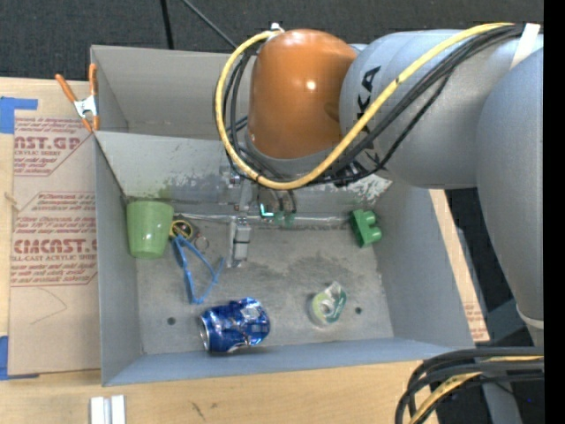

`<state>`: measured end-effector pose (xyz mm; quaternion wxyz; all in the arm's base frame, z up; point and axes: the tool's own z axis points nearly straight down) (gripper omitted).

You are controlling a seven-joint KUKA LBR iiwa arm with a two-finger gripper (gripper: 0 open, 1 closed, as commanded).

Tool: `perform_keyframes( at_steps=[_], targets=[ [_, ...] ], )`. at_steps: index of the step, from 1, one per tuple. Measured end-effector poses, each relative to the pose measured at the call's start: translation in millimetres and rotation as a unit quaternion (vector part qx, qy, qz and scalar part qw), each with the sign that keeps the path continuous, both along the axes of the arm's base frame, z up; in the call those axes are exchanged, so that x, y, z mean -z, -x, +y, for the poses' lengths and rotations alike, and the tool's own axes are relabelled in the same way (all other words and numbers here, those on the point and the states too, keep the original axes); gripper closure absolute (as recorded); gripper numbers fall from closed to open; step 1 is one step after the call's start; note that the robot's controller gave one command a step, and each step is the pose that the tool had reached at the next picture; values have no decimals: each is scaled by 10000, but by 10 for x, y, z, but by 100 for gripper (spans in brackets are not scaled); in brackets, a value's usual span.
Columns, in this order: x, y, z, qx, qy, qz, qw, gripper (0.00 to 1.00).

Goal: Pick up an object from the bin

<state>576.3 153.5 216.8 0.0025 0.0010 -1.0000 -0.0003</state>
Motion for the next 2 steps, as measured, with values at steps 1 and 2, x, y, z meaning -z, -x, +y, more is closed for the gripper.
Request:
perform_keyframes(
  at_steps=[1, 2],
  targets=[
    [1434, 146, 182, 914, 9, 6, 9958, 0],
    [1395, 124, 178, 916, -2, -26, 9958, 100]
  ],
)
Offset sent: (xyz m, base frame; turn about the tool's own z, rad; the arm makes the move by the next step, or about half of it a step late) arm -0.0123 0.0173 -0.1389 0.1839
